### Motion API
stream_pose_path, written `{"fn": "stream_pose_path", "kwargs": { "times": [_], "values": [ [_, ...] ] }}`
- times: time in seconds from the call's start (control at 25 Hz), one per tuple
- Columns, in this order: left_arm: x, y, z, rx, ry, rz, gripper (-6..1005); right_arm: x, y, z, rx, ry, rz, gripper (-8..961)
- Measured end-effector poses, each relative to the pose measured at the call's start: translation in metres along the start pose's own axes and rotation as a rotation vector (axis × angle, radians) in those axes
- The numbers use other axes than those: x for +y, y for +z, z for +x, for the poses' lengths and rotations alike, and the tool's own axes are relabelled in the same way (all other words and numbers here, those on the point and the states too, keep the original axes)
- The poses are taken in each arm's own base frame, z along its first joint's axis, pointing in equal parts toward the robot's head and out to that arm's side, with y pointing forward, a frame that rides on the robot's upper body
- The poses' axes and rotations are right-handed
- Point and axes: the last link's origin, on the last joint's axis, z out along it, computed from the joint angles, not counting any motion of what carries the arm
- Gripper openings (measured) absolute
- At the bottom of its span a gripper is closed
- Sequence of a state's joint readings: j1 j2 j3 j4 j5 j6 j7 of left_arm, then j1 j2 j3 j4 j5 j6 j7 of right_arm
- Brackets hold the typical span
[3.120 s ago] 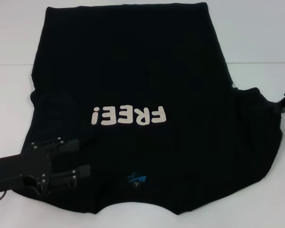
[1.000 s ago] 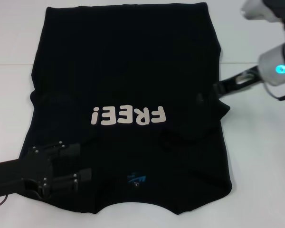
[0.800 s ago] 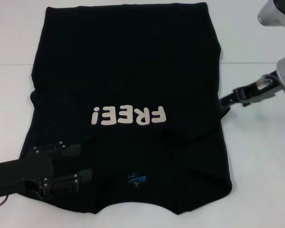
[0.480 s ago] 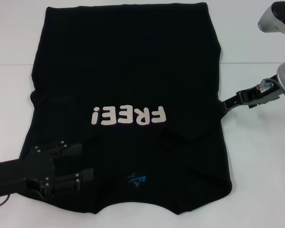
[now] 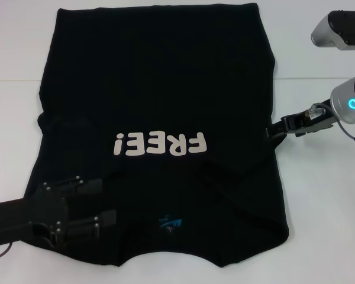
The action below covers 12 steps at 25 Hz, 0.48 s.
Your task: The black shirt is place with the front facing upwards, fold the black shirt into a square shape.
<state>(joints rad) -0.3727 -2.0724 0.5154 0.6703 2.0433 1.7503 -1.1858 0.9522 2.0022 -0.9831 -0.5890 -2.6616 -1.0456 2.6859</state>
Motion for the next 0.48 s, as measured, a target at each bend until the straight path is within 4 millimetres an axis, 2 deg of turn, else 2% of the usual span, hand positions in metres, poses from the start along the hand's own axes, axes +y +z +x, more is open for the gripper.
{"fn": "stream_pose_path", "kwargs": {
  "times": [0.36, 0.44, 0.48],
  "values": [
    [-0.0002, 0.0000, -0.0001, 0.000, 0.000, 0.001, 739, 0.0004, 0.0064, 0.0032, -0.002, 0.005, 0.007, 848],
    [-0.0002, 0.0000, -0.0001, -0.001, 0.000, 0.001, 739, 0.0002, 0.0065, 0.0028, -0.004, 0.000, 0.010, 656],
    [-0.0002, 0.0000, -0.0001, -0.001, 0.000, 0.001, 739, 0.0001, 0.0066, 0.0027, -0.004, -0.004, 0.012, 633]
  ]
}}
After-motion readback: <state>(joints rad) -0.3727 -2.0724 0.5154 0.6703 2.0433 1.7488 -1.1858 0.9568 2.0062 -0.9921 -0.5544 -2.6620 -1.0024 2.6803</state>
